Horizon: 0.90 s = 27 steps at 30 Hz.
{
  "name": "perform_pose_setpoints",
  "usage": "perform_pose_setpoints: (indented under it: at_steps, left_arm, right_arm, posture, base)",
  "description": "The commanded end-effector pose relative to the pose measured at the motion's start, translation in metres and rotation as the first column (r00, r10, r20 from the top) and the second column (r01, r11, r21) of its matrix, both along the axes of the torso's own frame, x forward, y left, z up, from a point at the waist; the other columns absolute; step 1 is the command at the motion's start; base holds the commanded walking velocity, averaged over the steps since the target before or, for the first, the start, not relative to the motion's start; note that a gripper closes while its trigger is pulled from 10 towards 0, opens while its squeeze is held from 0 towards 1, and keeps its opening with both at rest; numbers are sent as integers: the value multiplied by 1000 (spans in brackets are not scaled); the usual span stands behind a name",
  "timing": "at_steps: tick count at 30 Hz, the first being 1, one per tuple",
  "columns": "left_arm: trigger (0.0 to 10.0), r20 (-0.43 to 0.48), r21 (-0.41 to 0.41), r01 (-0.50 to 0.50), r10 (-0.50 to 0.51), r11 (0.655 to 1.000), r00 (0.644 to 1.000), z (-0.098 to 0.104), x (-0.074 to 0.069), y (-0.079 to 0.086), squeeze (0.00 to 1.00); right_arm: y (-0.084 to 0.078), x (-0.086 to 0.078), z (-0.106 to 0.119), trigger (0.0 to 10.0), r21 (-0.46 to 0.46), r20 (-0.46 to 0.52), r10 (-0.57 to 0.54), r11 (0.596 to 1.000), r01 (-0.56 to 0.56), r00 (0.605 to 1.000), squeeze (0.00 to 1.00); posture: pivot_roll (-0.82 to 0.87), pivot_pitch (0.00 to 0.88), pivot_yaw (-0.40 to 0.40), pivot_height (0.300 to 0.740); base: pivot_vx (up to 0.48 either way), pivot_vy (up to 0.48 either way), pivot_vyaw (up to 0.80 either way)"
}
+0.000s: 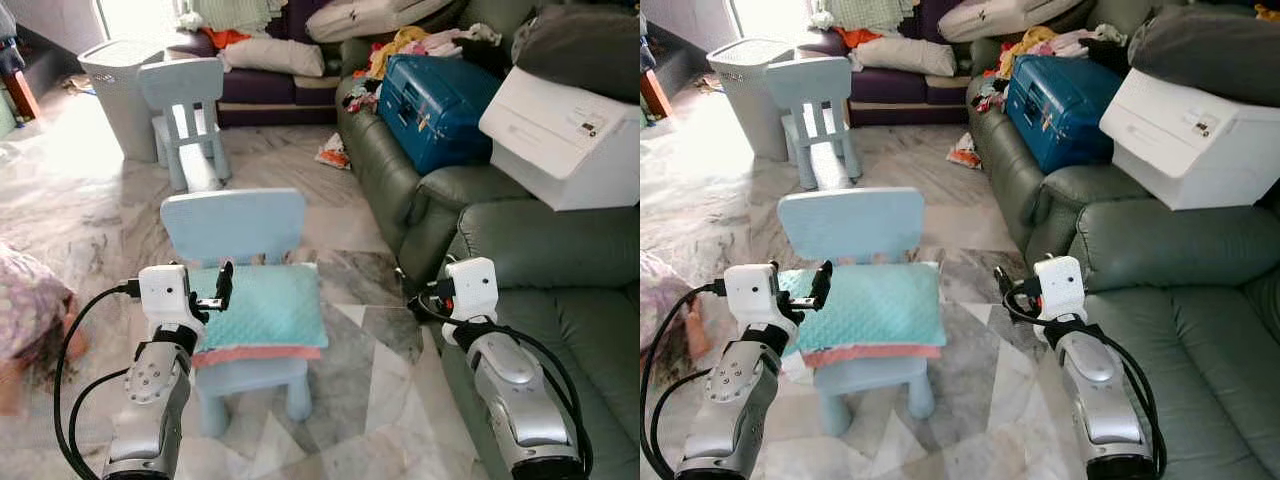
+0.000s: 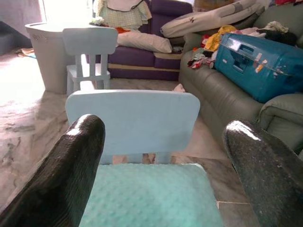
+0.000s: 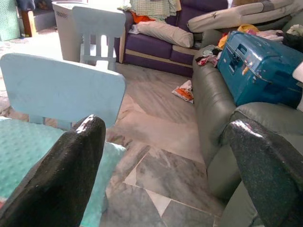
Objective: Move the pillow to the sofa
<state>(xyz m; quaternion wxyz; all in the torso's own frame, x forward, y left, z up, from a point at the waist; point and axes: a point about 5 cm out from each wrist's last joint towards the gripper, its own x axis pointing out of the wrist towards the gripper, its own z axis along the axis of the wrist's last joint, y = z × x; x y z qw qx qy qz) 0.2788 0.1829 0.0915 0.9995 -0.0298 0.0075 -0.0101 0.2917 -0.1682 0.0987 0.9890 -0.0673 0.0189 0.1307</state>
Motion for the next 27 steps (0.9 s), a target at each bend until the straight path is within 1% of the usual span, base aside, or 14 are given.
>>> perform_pose_setpoints:
  at_steps: [1, 3, 6, 16, 18, 24, 27]
  left_arm:
    - [10000, -4, 6, -3, 3, 1000, 1000, 0, 1, 0, 0]
    - [10000, -4, 5, -2, 2, 1000, 1000, 0, 1, 0, 0]
    - [10000, -4, 3, 3, -3, 1000, 1000, 0, 1, 0, 0]
    - [10000, -15, 2, -1, 1, 1000, 1000, -1, 2, -1, 0]
    - [10000, -10, 14, 2, -2, 1000, 1000, -1, 2, -1, 0]
    - [10000, -15, 16, -9, 9, 1000, 1000, -1, 2, 0, 0]
    - [10000, -21, 32, -25, 25, 999, 999, -2, 3, 1, 0]
  right_arm:
    - [0, -1, 1, 10000, -8, 9, -1, 1000, 1, 1000, 0]
    - [0, -1, 1, 10000, -8, 8, -1, 1000, 1, 1000, 0]
    - [0, -2, 0, 10000, -7, 8, -1, 1000, 1, 1000, 0]
    - [0, -3, -2, 10000, -3, 0, -6, 1000, 6, 1000, 0]
    - [0, -3, -3, 10000, -1, -2, -8, 1000, 8, 1000, 0]
    - [0, -4, -4, 10000, 6, -7, -11, 1000, 11, 1000, 0]
    - [0, -4, -4, 10000, 5, -8, -8, 1000, 8, 1000, 0]
  posture:
    - [-124, 0, -51, 740]
    - [-124, 0, -51, 740]
    - [-123, 0, -49, 740]
    - [-122, 0, -45, 740]
    - [-122, 0, -45, 740]
    - [-122, 0, -43, 740]
    - [-121, 0, -43, 740]
  base:
    - [420, 0, 0]
    - [420, 0, 0]
    - [421, 0, 629]
    - [403, 0, 0]
    - [0, 0, 0]
    - [0, 0, 0]
    - [0, 0, 0]
